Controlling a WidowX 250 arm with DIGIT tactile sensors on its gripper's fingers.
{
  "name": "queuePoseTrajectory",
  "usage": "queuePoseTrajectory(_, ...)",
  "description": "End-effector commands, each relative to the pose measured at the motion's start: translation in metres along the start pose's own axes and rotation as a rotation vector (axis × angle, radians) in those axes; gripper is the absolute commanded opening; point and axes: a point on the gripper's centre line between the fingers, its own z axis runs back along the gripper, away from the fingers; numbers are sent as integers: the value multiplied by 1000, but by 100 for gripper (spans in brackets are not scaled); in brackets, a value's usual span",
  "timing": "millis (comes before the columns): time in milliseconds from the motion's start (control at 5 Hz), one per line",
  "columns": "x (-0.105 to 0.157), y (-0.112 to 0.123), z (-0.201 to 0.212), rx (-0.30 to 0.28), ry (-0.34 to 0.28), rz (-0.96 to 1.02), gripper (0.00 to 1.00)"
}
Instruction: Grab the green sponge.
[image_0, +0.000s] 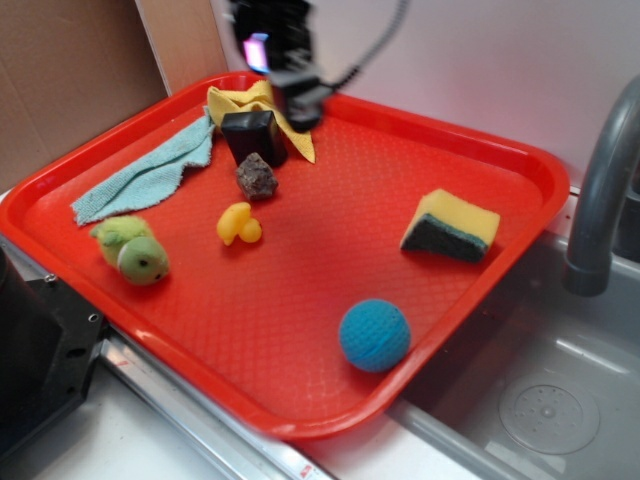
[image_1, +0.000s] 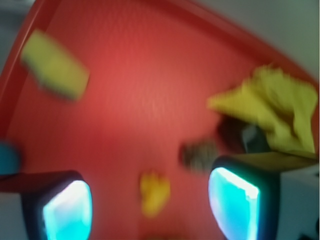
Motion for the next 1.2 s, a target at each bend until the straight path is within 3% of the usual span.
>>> queuePoseTrajectory(0, 10, -1, 17, 10, -66, -4, 100)
queuePoseTrajectory(200, 10, -1, 17, 10, -66, -4, 100)
queuePoseTrajectory(400, 35, -26, -2, 75, -21, -178, 100)
queuePoseTrajectory(800, 58, -85, -22, 125, -103, -537, 100)
queuePoseTrajectory(1000, 66, -89, -42, 93, -123, -596, 100)
